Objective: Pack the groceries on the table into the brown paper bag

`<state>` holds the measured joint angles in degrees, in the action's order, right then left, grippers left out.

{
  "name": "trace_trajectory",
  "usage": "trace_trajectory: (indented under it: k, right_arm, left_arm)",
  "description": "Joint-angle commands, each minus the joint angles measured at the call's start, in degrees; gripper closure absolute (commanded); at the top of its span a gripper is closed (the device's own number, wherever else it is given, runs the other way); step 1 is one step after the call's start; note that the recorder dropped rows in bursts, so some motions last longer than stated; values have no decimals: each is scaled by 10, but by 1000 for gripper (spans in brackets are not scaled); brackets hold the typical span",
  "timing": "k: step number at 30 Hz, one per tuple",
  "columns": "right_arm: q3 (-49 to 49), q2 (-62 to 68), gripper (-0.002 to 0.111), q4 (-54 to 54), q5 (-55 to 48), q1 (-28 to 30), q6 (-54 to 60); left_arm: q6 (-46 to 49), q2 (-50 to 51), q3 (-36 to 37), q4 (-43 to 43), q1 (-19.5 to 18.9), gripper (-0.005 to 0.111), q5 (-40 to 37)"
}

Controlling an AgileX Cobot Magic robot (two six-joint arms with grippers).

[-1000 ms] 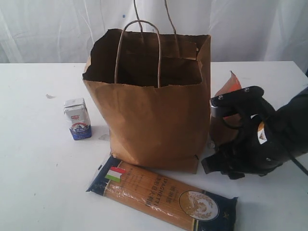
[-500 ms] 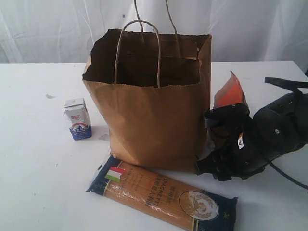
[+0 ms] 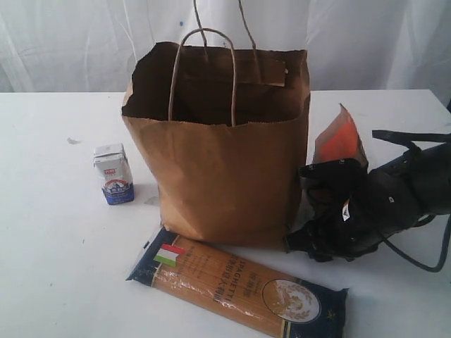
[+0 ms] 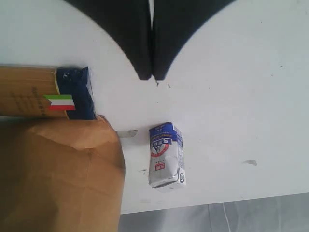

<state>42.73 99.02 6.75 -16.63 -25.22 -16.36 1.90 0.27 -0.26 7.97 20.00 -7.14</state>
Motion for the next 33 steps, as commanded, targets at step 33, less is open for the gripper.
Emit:
trace_trajectory:
  k: [33]
  right_arm:
    - [1,-93,108,-22,-157,1,143]
  left_arm:
    - [-4,-3,3,1,0,107,-1]
